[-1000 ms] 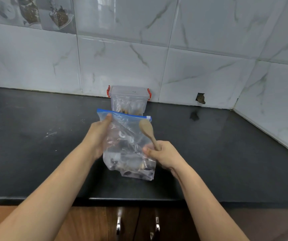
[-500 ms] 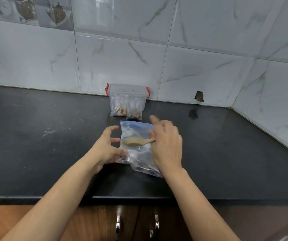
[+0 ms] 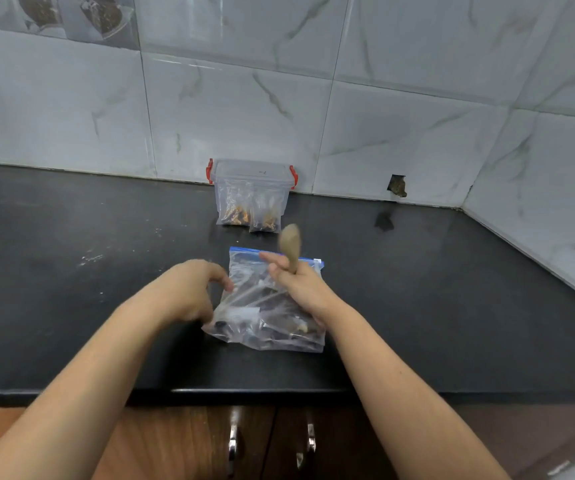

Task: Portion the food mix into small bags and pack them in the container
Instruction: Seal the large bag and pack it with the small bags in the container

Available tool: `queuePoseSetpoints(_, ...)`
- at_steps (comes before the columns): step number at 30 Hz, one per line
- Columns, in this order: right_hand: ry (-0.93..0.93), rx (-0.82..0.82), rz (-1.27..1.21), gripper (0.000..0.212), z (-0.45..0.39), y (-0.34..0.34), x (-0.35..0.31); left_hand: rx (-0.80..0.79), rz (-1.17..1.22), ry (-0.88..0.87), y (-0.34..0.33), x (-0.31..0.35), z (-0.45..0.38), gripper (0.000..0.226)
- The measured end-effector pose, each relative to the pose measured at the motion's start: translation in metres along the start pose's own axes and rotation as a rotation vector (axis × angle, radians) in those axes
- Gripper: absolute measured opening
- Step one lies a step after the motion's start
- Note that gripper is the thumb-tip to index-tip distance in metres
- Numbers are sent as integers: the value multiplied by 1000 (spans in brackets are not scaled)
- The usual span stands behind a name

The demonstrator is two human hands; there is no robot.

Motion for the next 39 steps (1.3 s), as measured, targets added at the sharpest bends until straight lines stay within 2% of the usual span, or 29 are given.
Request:
queuePoseSetpoints(1, 35, 68, -100, 34, 2, 3, -3, 141, -101, -66, -3, 8, -4, 43)
queuePoseSetpoints(3, 90, 194, -120, 30, 5, 8, -8, 309, -49, -239, -18, 19, -16, 38)
queuePoseSetpoints(4, 82, 248, -67, 29, 6, 7, -9, 267, -30, -293, -25, 21, -22, 35)
queuePoseSetpoints(5, 70, 271, -3, 28, 9, 3, -11, 152, -46, -312, -33, 21, -29, 37)
queuePoseSetpoints(7, 43, 281, 296, 27, 12, -11, -3, -132, -118, -283, -45, 18, -37, 67)
queuePoseSetpoints(9, -9, 245, 675, 41, 15, -23, 11, -304, -221, -294, -43, 15, -37, 81)
queuePoseSetpoints(11, -97, 238, 810, 54, 18, -19, 18, -377, -237, -272, -42, 6, -37, 101)
queuePoseSetpoints(14, -147, 194, 860, 59, 21, -10, 22, -453, -243, -150, -43, -10, -33, 142)
queuePoseSetpoints(16, -165, 169, 965, 61, 20, -9, 20, -482, -274, -136, -43, -13, -31, 146)
queuePoseSetpoints(19, -176, 98, 973, 55, 19, -4, 10, -515, -294, -167, -35, -10, -29, 141)
queuePoseSetpoints(20, -153, 126, 845, 48, 17, 1, 6, -516, -284, -183, -32, -10, -29, 142)
queuePoseSetpoints(22, -96, 342, 493, 35, 13, 17, -2, -440, -159, -231, -24, -7, -31, 141)
queuePoseSetpoints(23, -102, 465, 372, 33, 9, 26, -4, -353, -42, -254, -20, -2, -33, 133)
queuePoseSetpoints(25, -195, 570, 317, 31, -1, 37, -5, -129, 129, -280, -20, 9, -47, 92)
queuePoseSetpoints(27, -322, 580, 361, 31, -14, 42, 0, 78, 120, -280, -24, 22, -67, 52)
queuePoseSetpoints(28, -375, 583, 370, 31, -21, 45, 3, 139, 117, -274, -28, 27, -78, 44)
queuePoseSetpoints(31, -459, 591, 356, 31, -29, 49, 8, 180, 148, -231, -40, 36, -105, 41)
queuePoseSetpoints(34, -505, 561, 282, 23, -40, 55, 5, 149, 23, -192, -47, 37, -125, 39)
queuePoseSetpoints(37, -486, 519, 87, 7, -47, 58, 5, 156, -33, -164, -46, 39, -134, 33)
queuePoseSetpoints(39, -420, 462, -67, 9, -48, 59, 6, 190, 19, -136, -43, 36, -137, 26)
Point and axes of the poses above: each hand's wrist, its own z-axis away from the middle knuckle, its own y-axis out of the back of the hand, x = y × z, the point moved 1 cm from there along -z, towards the middle knuckle, and after that the axes turned 13 degrees about -y, right-handed, at the moved point
